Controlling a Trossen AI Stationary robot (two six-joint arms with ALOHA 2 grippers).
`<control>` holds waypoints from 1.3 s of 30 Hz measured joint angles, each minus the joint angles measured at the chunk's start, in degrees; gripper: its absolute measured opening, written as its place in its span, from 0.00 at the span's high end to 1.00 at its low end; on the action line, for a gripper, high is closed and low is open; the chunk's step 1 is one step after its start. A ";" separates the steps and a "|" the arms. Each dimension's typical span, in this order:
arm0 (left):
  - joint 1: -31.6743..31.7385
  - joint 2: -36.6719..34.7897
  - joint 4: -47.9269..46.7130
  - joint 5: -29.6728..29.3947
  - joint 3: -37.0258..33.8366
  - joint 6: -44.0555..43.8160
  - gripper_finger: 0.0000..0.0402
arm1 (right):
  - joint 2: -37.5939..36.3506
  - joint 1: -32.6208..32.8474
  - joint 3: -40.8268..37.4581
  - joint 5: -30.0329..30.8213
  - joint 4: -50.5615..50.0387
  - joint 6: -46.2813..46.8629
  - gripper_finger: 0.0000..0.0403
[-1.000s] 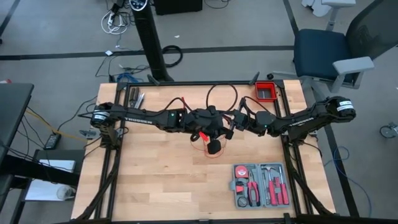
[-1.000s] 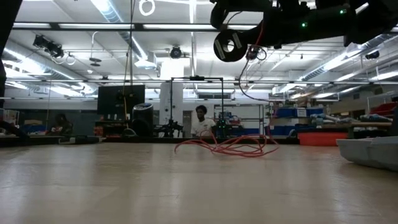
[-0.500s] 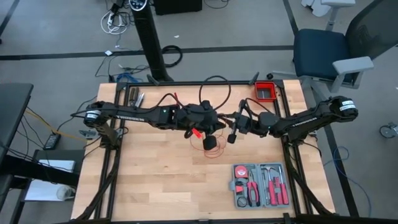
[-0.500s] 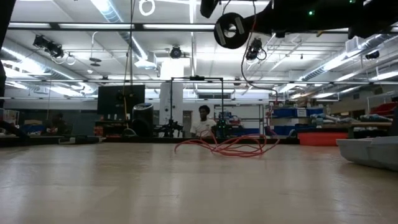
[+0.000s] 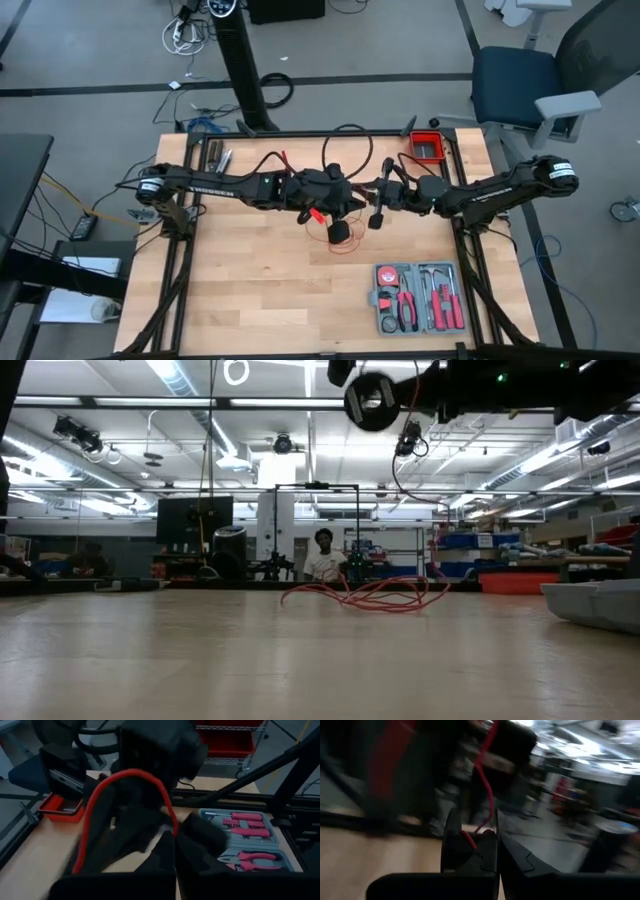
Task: Coil cords
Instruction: Coil the wire
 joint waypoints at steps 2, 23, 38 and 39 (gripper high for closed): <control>0.00 0.00 -0.10 -0.02 0.00 0.27 1.00 | -0.98 -0.14 0.00 -1.88 -0.77 1.86 0.99; 0.02 1.11 -4.07 -3.69 0.13 -0.27 1.00 | -4.66 -0.77 -0.01 -2.73 -6.04 6.99 0.99; -0.46 3.78 -2.77 -4.59 0.14 -5.44 1.00 | -4.66 -0.90 -0.01 -0.58 -6.29 6.40 0.99; -0.49 3.99 -3.00 -4.58 0.15 -5.86 1.00 | -4.64 -0.90 -0.01 -0.57 -6.51 6.42 0.99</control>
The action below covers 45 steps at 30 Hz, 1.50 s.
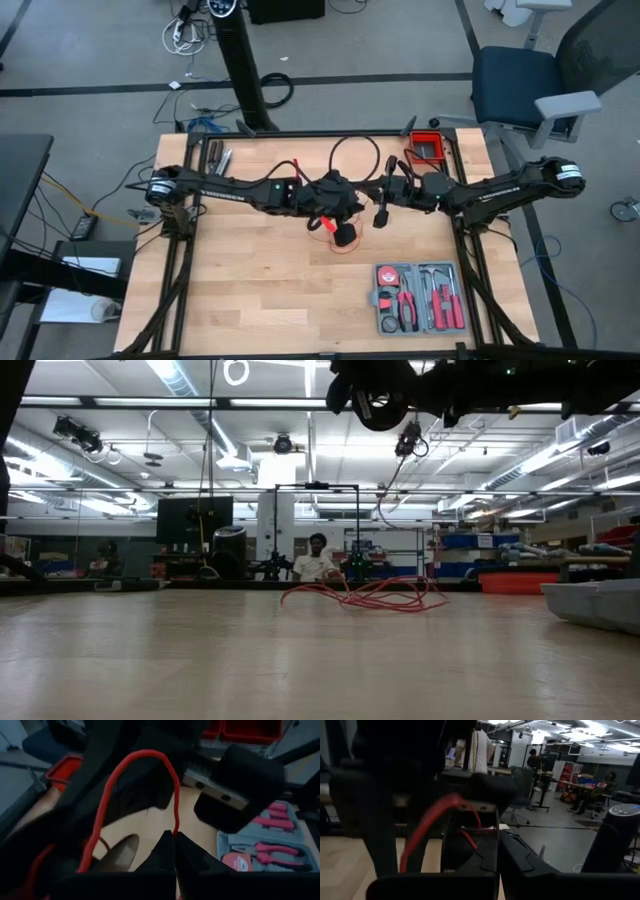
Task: Coil cords
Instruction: Coil the wire
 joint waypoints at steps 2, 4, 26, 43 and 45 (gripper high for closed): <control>-0.02 0.97 -0.12 0.15 -0.04 -0.31 1.00 | 0.02 0.00 -0.04 0.01 -0.27 -0.02 0.99; -0.04 1.21 -0.19 0.14 -0.04 -0.36 1.00 | 0.05 0.00 -0.04 0.11 -0.81 -0.04 0.99; -0.09 1.15 0.78 -2.11 -0.04 0.10 0.87 | 0.07 -0.42 -0.04 -0.48 -3.07 0.70 0.99; -0.41 1.15 14.07 -1.91 -0.17 -9.12 0.87 | 0.49 1.51 0.00 -0.47 -3.17 3.46 0.99; -0.41 1.15 13.70 -1.89 -0.17 -9.11 0.87 | 0.55 1.51 0.00 -0.48 -3.40 3.76 0.99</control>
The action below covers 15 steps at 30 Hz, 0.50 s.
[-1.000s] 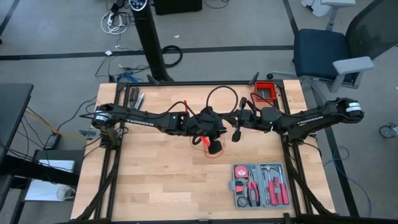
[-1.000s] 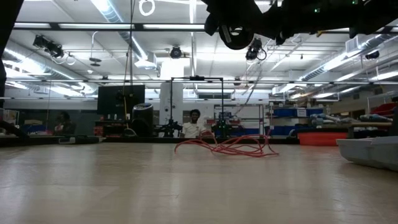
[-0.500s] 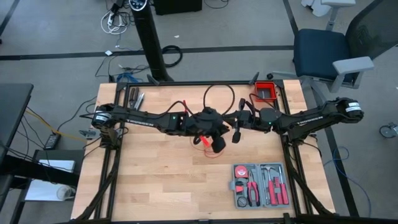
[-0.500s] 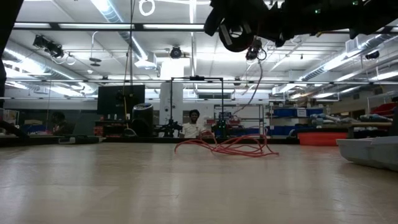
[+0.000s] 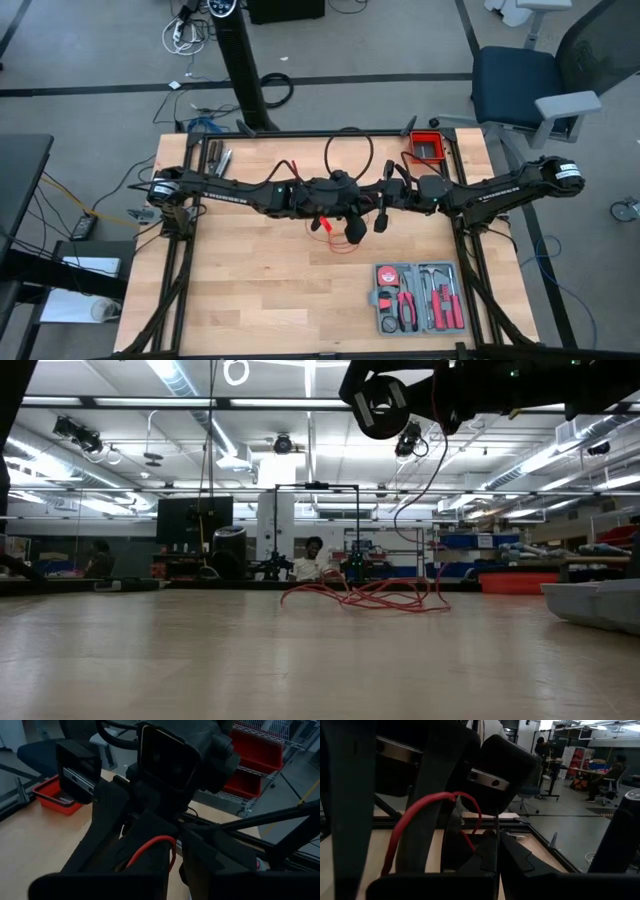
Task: Coil cords
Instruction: Coil the wire
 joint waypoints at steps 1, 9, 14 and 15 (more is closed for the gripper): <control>0.00 0.00 -0.13 0.00 0.00 0.00 0.87 | 0.00 0.00 0.00 -0.02 -0.04 0.11 0.99; 0.02 0.00 -0.80 0.02 0.00 0.02 0.87 | 0.07 0.02 0.00 -0.04 -1.09 0.77 0.99; 0.02 0.00 -0.92 0.00 0.00 0.02 0.87 | 0.07 0.04 0.00 -0.04 -1.70 -0.02 0.99; 0.02 0.00 -0.91 0.00 0.00 0.01 0.87 | 0.07 0.03 0.00 -0.04 -1.92 -0.29 0.99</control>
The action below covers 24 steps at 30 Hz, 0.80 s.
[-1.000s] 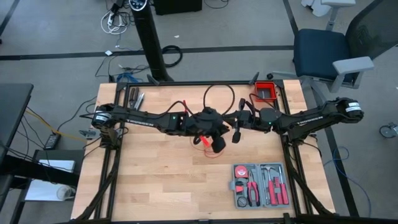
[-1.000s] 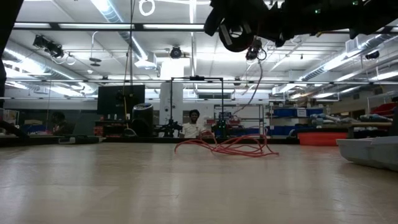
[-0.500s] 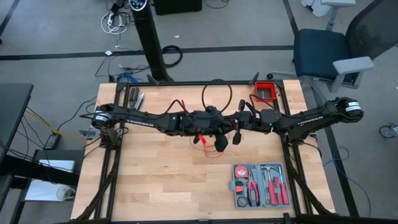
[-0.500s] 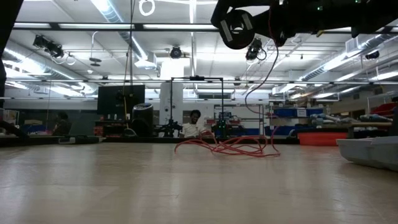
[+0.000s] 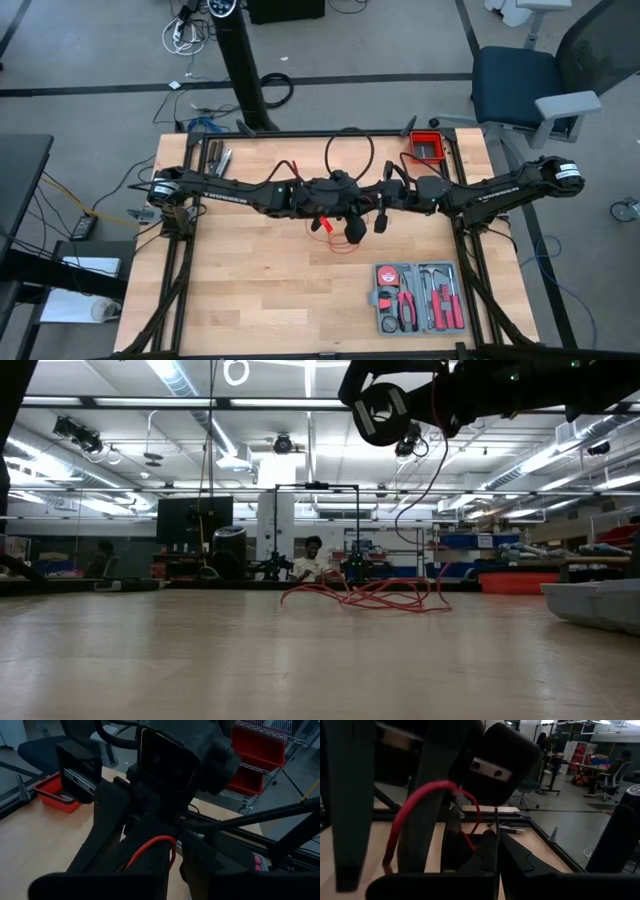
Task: Coil cords
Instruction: Coil the wire
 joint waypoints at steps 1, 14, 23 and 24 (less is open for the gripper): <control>0.00 0.00 0.23 -0.03 0.00 0.01 0.87 | 0.03 0.01 0.00 -0.03 -0.24 -0.43 0.99; 0.04 -0.13 1.92 -0.20 0.20 0.01 0.87 | 0.13 0.05 0.00 -0.18 -0.49 -0.88 0.99; 0.04 -0.13 3.37 -0.17 0.20 0.01 0.87 | 0.11 0.03 0.00 -0.15 -0.19 -0.82 0.99; 0.04 -0.13 3.52 -0.17 0.20 0.01 0.87 | 0.11 0.03 0.00 -0.15 0.07 -0.93 0.99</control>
